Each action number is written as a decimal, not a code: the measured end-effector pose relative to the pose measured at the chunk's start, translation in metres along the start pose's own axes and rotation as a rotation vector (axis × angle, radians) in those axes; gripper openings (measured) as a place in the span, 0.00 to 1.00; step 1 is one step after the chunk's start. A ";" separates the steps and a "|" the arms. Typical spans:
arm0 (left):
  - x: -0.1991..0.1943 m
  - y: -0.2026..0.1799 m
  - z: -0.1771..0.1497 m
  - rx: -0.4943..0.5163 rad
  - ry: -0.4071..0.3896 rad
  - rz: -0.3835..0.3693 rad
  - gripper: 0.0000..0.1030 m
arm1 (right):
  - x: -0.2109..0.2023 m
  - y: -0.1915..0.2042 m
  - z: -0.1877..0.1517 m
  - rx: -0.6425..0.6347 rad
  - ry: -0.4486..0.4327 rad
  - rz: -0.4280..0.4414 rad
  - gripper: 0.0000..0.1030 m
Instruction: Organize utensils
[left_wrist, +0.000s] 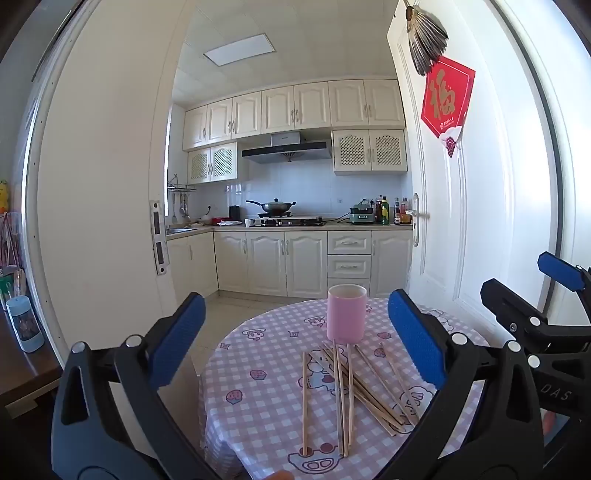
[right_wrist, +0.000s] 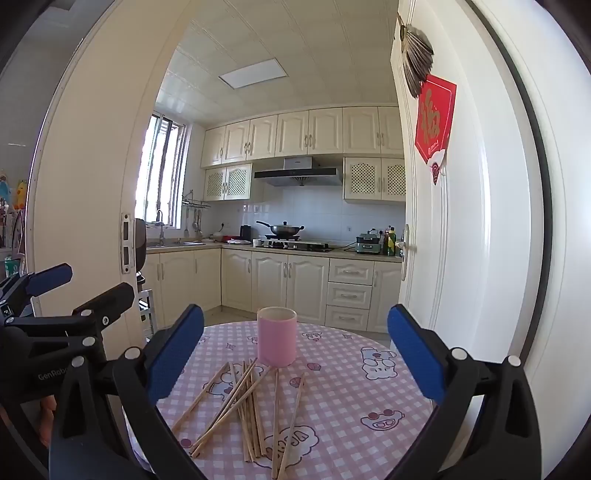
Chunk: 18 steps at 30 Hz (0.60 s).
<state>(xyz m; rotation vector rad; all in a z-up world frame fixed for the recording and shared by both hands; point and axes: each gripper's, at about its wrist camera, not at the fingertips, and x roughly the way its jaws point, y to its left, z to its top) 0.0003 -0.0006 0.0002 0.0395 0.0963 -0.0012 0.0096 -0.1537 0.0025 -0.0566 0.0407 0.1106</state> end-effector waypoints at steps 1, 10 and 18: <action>0.000 0.000 0.000 0.000 -0.002 -0.002 0.94 | 0.000 0.000 0.000 0.001 -0.001 0.001 0.93; 0.004 0.001 -0.003 -0.005 0.003 -0.002 0.94 | 0.002 0.001 -0.002 -0.001 0.005 -0.002 0.93; 0.000 -0.002 0.001 -0.001 -0.002 0.002 0.94 | 0.001 -0.001 -0.002 0.000 0.003 -0.004 0.93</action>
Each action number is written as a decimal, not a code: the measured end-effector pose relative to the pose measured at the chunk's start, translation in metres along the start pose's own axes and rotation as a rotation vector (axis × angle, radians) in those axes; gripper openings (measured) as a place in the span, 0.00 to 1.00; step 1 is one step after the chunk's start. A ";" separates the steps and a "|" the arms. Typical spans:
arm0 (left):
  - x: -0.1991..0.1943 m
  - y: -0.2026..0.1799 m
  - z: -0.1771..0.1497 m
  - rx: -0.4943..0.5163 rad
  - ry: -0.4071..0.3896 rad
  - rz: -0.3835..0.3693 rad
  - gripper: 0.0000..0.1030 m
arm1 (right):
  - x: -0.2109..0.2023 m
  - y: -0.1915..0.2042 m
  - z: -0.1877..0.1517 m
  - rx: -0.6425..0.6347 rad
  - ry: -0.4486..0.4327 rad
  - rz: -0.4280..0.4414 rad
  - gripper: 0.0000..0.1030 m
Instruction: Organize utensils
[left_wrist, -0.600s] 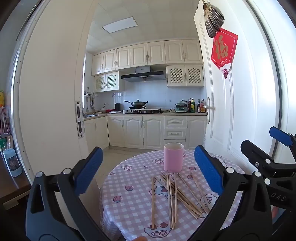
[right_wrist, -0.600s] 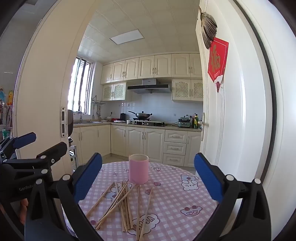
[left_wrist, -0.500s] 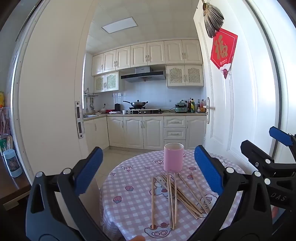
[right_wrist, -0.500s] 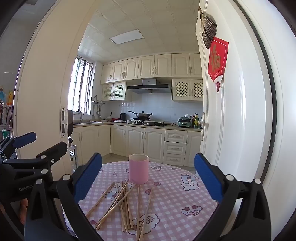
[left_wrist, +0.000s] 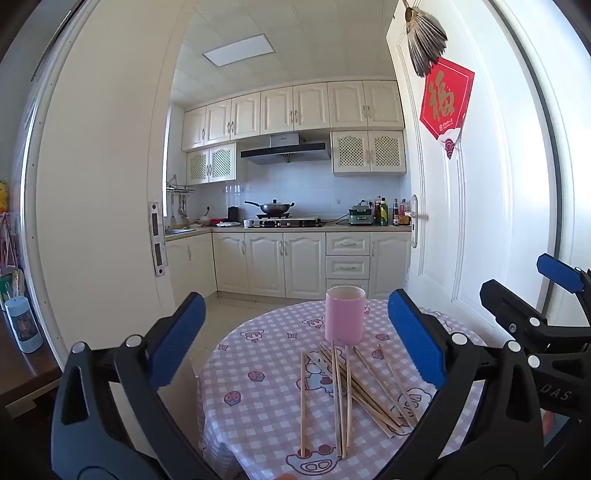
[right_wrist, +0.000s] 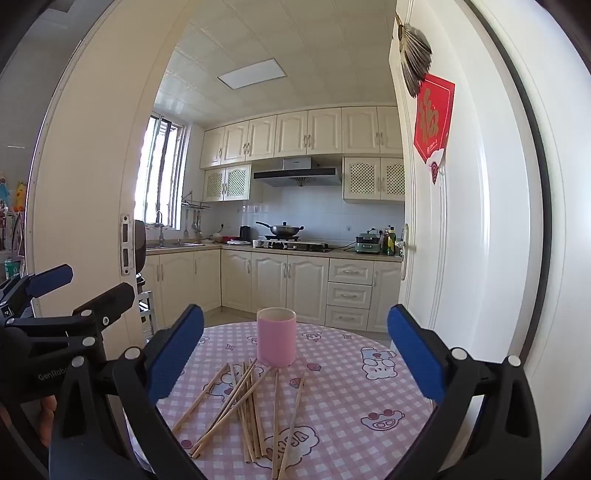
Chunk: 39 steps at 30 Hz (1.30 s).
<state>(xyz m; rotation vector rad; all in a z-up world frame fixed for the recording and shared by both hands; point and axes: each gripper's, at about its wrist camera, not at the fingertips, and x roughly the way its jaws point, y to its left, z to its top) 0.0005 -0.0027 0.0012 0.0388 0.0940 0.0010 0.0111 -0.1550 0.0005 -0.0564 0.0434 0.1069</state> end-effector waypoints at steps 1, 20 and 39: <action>0.000 0.000 0.000 -0.001 0.001 0.000 0.94 | 0.000 0.000 0.000 0.000 -0.001 -0.001 0.93; -0.001 0.001 0.000 -0.003 0.000 -0.005 0.94 | 0.000 -0.001 -0.003 0.005 0.003 -0.003 0.93; 0.000 0.003 0.000 -0.004 0.004 -0.006 0.94 | -0.001 0.000 -0.006 0.011 0.009 -0.004 0.93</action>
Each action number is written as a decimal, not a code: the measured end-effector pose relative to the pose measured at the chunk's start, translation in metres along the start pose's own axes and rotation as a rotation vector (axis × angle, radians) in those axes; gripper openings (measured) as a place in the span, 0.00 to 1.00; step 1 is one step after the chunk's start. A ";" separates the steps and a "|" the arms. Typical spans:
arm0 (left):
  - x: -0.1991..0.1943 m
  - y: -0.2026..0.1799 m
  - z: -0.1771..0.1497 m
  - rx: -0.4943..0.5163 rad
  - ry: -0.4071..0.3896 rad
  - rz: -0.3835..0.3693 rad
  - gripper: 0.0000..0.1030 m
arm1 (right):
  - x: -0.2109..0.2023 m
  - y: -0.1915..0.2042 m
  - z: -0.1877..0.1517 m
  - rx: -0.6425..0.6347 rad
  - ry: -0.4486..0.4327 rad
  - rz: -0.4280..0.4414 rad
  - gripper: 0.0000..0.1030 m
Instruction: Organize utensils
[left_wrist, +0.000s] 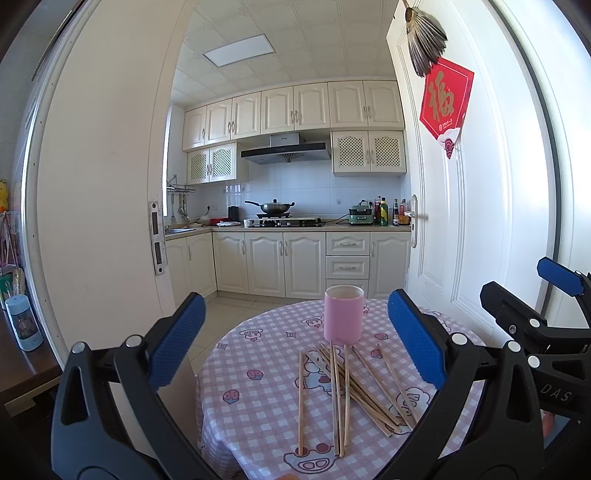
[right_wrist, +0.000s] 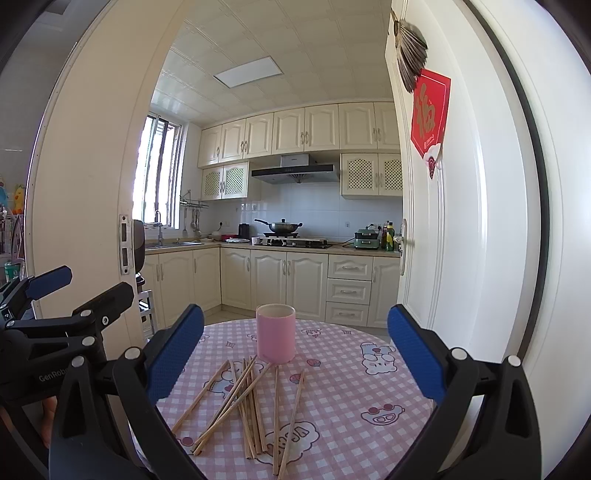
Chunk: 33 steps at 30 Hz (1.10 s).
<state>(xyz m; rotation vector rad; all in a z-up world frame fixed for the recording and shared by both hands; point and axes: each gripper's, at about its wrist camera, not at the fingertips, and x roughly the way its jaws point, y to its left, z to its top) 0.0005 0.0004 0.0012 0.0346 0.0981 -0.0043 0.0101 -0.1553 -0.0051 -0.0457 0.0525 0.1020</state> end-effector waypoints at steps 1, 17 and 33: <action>0.000 0.000 0.000 0.000 0.000 0.000 0.94 | 0.000 0.000 0.000 0.000 0.000 0.000 0.93; -0.002 -0.004 -0.001 0.001 -0.003 0.002 0.94 | -0.001 -0.001 0.000 0.005 0.002 0.001 0.93; -0.002 -0.002 0.000 -0.002 -0.001 0.001 0.94 | 0.000 -0.002 0.001 0.006 0.004 0.001 0.93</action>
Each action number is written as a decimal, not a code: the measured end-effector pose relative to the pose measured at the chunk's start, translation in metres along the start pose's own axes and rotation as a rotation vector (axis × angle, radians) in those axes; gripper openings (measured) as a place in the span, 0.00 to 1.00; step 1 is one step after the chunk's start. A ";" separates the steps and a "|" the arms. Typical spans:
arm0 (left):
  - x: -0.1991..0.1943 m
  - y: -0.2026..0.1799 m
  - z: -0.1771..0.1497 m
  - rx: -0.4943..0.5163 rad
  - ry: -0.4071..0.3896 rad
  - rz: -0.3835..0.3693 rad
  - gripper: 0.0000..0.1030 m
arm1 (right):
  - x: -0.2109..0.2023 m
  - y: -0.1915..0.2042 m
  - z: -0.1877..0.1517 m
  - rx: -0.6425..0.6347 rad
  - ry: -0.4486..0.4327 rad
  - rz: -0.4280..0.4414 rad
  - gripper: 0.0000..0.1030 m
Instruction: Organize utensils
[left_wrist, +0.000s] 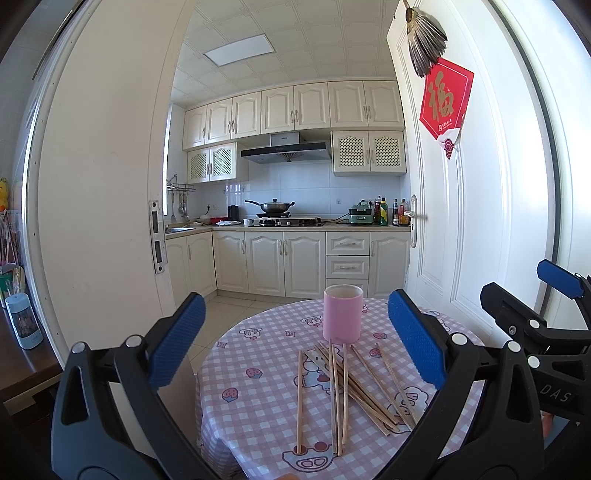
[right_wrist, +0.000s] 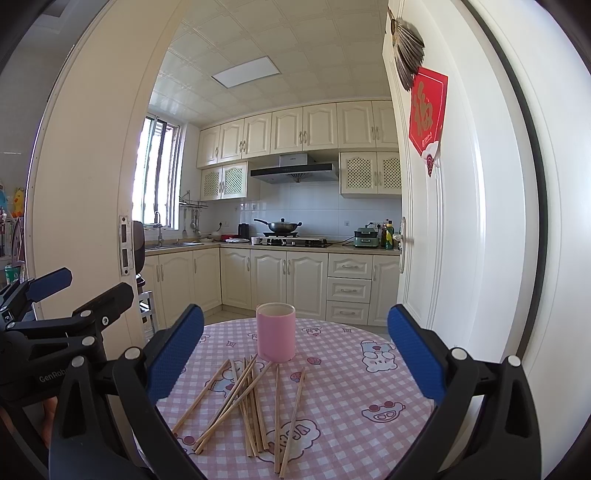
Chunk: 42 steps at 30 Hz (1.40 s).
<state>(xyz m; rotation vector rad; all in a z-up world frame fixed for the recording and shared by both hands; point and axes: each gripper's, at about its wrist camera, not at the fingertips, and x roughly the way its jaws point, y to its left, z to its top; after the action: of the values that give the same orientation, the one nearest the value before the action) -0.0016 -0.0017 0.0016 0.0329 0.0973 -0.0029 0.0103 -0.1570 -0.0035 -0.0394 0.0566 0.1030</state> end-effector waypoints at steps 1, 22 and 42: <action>0.000 0.000 0.000 0.000 0.000 0.001 0.94 | 0.000 0.001 0.000 -0.001 0.001 0.001 0.93; 0.053 -0.004 -0.018 0.013 0.084 0.007 0.94 | 0.044 -0.003 -0.016 0.037 0.116 0.025 0.93; 0.187 0.043 -0.070 -0.058 0.580 -0.049 0.91 | 0.139 -0.048 -0.049 0.153 0.421 0.079 0.89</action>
<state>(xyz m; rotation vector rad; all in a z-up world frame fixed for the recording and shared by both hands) 0.1784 0.0431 -0.0844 -0.0273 0.6782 -0.0392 0.1506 -0.1929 -0.0586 0.0949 0.4861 0.1678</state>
